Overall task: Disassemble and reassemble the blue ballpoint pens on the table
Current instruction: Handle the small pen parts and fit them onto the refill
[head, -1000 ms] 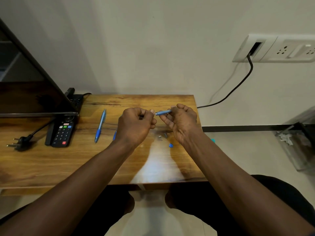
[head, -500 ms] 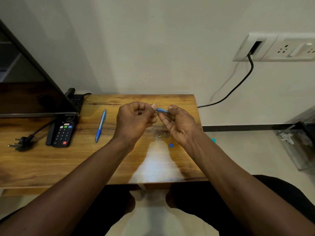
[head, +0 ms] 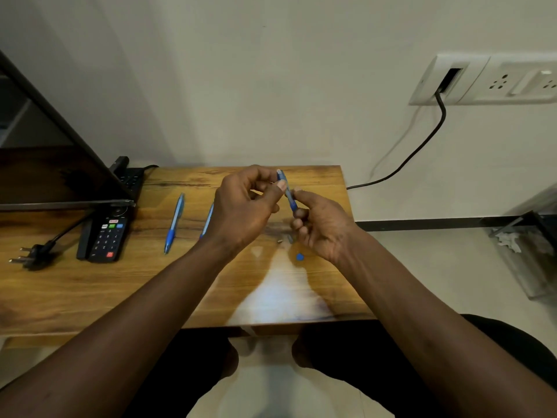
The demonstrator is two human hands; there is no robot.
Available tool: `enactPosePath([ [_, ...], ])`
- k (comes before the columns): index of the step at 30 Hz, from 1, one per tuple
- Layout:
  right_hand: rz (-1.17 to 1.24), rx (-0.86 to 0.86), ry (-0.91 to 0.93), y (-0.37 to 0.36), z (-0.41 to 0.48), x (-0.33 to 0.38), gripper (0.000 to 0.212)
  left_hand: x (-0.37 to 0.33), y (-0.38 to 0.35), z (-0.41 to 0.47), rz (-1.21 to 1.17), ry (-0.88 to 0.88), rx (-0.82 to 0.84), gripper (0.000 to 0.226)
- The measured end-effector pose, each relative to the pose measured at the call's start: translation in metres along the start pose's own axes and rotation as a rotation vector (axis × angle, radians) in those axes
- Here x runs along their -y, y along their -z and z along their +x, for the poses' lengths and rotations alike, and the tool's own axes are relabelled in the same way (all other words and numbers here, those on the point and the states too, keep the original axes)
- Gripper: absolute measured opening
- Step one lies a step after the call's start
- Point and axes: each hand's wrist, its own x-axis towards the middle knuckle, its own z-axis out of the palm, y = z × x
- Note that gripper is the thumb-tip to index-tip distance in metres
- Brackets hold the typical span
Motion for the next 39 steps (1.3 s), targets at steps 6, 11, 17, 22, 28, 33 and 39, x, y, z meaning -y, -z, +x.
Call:
enactPosePath([
  [6,-0.435,0.03,0.336,0.013,-0.004,0.014,0.027,0.001,-0.001,0.004,0.176,-0.084,-0.003,0.005],
  [11,-0.624,0.149,0.548,0.018,-0.009,0.02,0.035,0.005,-0.005,0.007,0.161,-0.082,0.01,0.003],
  [17,-0.653,0.129,0.635,0.027,0.0,0.02,0.018,0.006,-0.012,0.008,0.097,-0.101,0.037,0.004],
  [22,-0.732,0.005,0.654,0.034,0.009,0.02,0.014,0.009,-0.017,0.008,0.069,-0.02,0.057,0.019],
  [28,-0.735,-0.088,0.609,0.046,0.011,0.022,0.013,0.021,-0.019,0.007,0.515,-0.105,0.238,0.015],
  [33,-0.779,-0.138,0.529,0.059,0.016,0.017,0.016,0.028,-0.027,0.004,0.83,-0.105,0.524,0.009],
  [39,-0.592,-0.09,0.34,0.06,0.017,0.01,0.018,0.032,-0.04,-0.001,0.437,0.094,0.43,0.019],
])
